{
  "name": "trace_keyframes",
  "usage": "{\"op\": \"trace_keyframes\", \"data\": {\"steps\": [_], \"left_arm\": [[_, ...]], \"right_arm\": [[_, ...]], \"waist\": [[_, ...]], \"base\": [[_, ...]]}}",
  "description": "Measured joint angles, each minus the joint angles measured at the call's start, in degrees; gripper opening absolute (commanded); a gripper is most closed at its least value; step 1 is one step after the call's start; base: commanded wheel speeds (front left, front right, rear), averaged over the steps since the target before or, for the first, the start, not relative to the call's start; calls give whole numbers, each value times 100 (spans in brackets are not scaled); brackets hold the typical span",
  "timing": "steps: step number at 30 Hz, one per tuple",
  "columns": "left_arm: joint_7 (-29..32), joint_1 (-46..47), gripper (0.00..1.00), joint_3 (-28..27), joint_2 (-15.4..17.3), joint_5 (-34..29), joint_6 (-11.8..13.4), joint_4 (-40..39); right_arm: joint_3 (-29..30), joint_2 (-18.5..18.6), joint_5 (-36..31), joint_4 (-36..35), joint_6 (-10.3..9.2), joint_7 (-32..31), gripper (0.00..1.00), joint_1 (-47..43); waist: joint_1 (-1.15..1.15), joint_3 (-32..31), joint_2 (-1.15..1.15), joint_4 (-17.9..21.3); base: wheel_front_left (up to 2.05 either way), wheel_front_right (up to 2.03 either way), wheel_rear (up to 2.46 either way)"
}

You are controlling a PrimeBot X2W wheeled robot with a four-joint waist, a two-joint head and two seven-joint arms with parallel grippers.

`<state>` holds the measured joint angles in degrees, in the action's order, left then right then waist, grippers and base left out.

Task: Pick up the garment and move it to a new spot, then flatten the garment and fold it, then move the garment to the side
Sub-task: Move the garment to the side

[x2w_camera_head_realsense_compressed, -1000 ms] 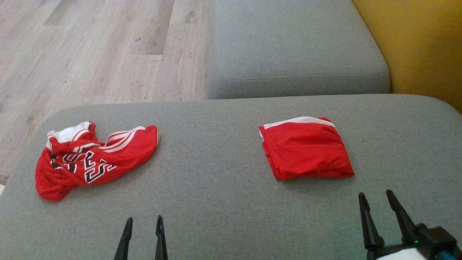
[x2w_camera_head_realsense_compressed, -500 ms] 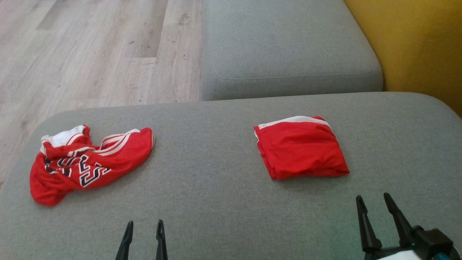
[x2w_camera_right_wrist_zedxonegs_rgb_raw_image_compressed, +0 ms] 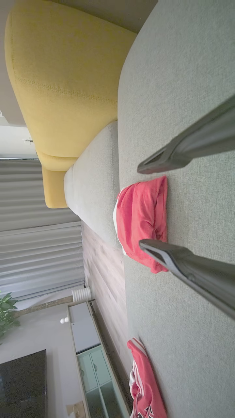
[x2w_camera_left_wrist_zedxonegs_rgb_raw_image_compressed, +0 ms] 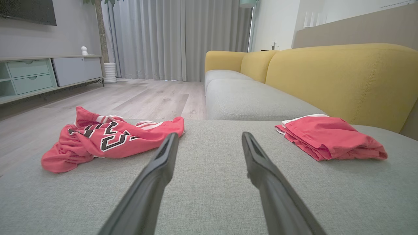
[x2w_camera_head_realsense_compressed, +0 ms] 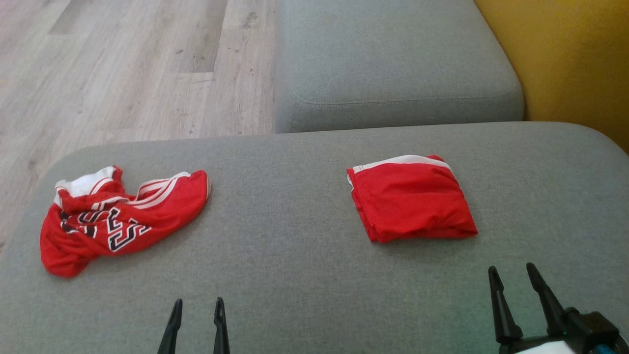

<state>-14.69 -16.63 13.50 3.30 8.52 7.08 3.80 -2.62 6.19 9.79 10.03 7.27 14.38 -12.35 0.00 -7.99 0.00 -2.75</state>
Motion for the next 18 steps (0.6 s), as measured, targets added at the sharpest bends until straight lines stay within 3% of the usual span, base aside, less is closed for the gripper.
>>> {"op": "trace_keyframes", "data": {"steps": [11,18], "left_arm": [[0,188,100,219,0,-56,185,-200],[0,396,100,463,-2,-11,245,-318]], "right_arm": [[22,33,-31,43,0,0,100,85],[21,352,12,605,0,0,100,988]], "waist": [[0,344,0,-99],[0,762,0,-182]], "base": [[0,0,0],[0,0,0]]}}
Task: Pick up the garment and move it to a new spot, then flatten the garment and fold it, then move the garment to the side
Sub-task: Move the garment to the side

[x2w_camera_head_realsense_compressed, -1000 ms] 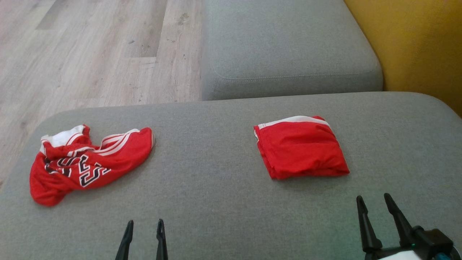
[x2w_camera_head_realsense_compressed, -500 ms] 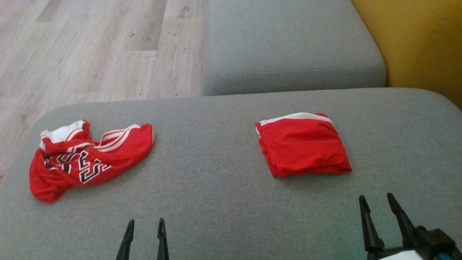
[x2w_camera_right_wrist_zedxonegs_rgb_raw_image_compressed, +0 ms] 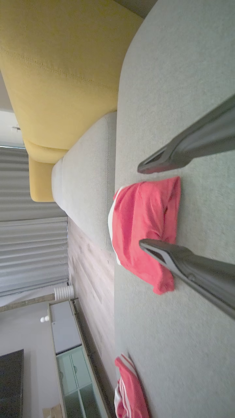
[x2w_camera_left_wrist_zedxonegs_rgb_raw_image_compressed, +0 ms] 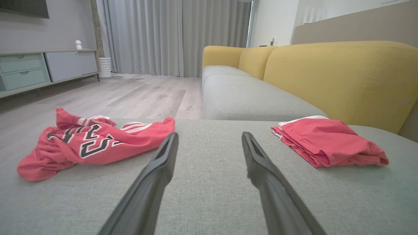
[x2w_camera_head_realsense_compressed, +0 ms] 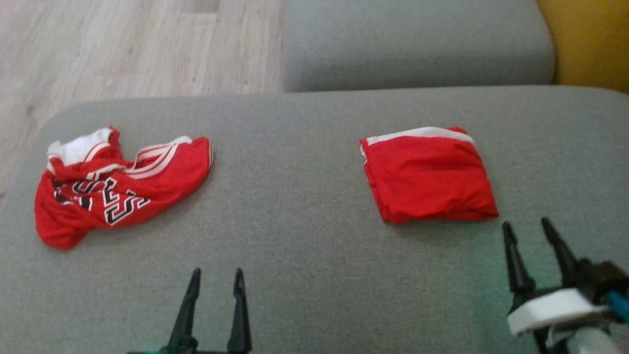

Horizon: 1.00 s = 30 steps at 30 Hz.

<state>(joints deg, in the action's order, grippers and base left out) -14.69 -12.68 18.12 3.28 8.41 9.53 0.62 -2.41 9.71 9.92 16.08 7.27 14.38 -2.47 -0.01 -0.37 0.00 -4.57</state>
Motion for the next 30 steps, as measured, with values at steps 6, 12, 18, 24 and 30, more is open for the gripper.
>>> {"op": "trace_keyframes", "data": {"steps": [6,12,18,24,30], "left_arm": [[0,430,100,258,-5,35,11,-99],[0,866,100,542,-22,36,58,-103],[-1,1063,100,754,-21,121,163,-92],[-1,1172,100,834,-23,134,272,-91],[-1,1252,100,838,-22,103,308,-81]], "right_arm": [[88,432,485,1125,0,-287,100,1082],[-99,999,1158,2072,0,-1062,100,2261],[-699,1163,1941,2688,1,-1656,100,2804],[-1395,1267,2582,2761,1,-1839,0,2837],[-1931,1634,2909,2717,1,-1540,0,2976]], "waist": [[-1,447,0,-140],[-1,866,0,-365],[0,1157,0,-584],[0,1287,0,-626],[1,1363,0,-332]], "base": [[0,0,0],[0,0,0],[0,0,0],[0,0,0],[0,0,0]]}}
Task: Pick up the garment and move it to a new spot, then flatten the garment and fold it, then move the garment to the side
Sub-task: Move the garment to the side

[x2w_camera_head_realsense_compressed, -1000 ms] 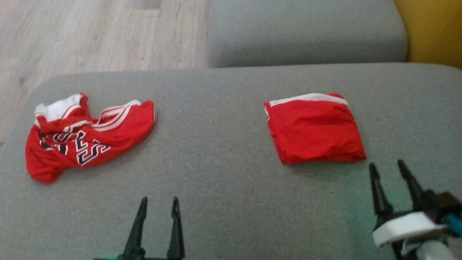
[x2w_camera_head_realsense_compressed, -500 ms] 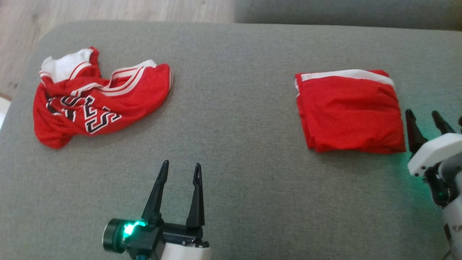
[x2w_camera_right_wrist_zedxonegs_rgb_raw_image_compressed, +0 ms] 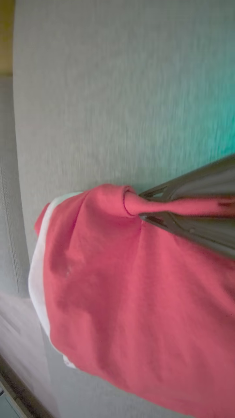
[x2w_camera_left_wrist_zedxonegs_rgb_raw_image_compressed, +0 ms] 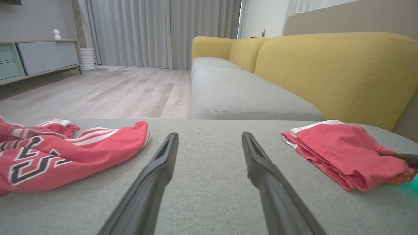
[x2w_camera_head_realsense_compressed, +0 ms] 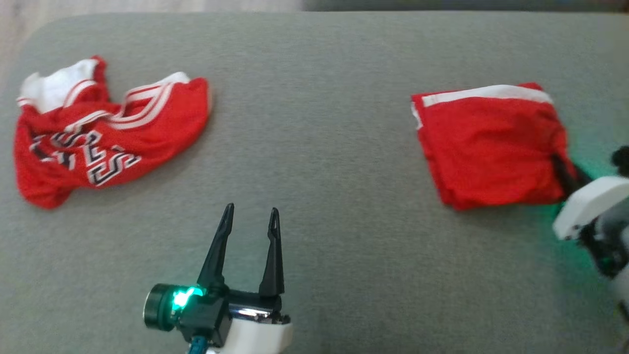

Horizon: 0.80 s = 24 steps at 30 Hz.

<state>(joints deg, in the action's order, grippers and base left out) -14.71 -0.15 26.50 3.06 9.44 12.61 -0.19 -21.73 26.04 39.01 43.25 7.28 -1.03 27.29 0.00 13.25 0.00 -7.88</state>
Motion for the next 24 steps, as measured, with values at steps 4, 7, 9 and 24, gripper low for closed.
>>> {"op": "trace_keyframes", "data": {"steps": [4,7,9,24], "left_arm": [[0,77,100,-27,0,-78,-5,-1],[0,243,100,-36,-1,-171,-53,0],[0,410,100,-44,-1,-246,-100,3],[0,1223,100,-93,-5,-446,-260,155]], "right_arm": [[-133,549,83,-41,0,77,0,156],[-169,969,154,-65,0,113,0,351],[-182,1220,162,-59,0,142,0,493],[-320,1872,-514,642,0,722,0,1703]], "waist": [[0,120,0,341],[0,295,0,607],[0,459,0,753],[-2,1521,0,1419]], "base": [[0,0,0],[0,0,0],[0,0,0],[0,0,0]]}}
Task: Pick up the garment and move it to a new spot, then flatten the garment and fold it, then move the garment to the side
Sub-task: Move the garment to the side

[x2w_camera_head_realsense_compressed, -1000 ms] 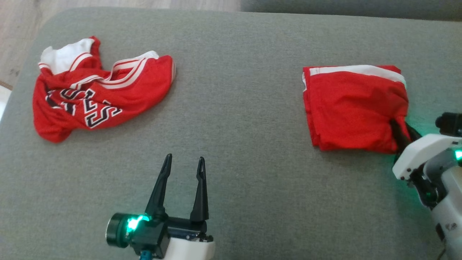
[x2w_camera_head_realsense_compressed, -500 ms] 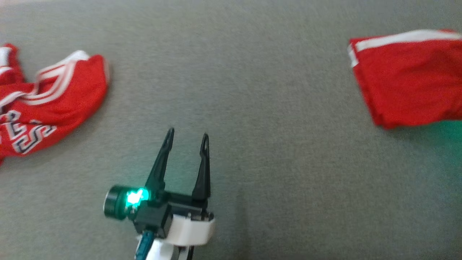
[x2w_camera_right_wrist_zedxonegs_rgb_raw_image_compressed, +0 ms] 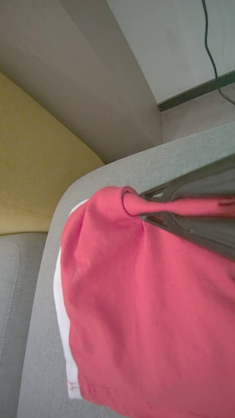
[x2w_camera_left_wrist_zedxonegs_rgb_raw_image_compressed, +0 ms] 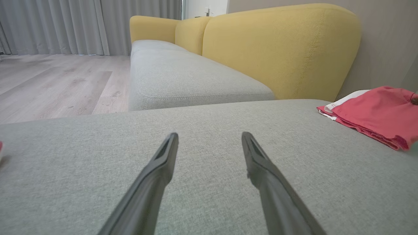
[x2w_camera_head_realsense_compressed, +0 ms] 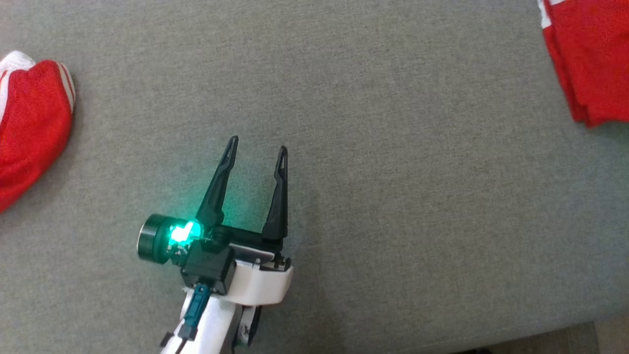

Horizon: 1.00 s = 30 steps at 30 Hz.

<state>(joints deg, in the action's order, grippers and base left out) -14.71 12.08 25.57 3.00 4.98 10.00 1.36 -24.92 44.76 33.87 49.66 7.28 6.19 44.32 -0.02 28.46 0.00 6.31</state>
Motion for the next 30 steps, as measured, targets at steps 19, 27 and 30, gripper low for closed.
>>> {"op": "trace_keyframes", "data": {"steps": [19,27,30], "left_arm": [[0,-715,100,-269,-4,558,143,234],[0,-1433,100,-627,-3,1065,111,486],[0,-1632,100,-778,-1,1020,100,565]], "right_arm": [[307,-1496,-680,581,0,704,100,-776],[652,-2474,-743,-442,0,801,100,-2320],[940,-2821,-991,-1091,0,802,100,-2946]], "waist": [[3,-1317,0,-347],[4,-2320,0,-611],[4,-2679,-1,-725]], "base": [[0,0,0],[0,0,0],[0,0,0]]}}
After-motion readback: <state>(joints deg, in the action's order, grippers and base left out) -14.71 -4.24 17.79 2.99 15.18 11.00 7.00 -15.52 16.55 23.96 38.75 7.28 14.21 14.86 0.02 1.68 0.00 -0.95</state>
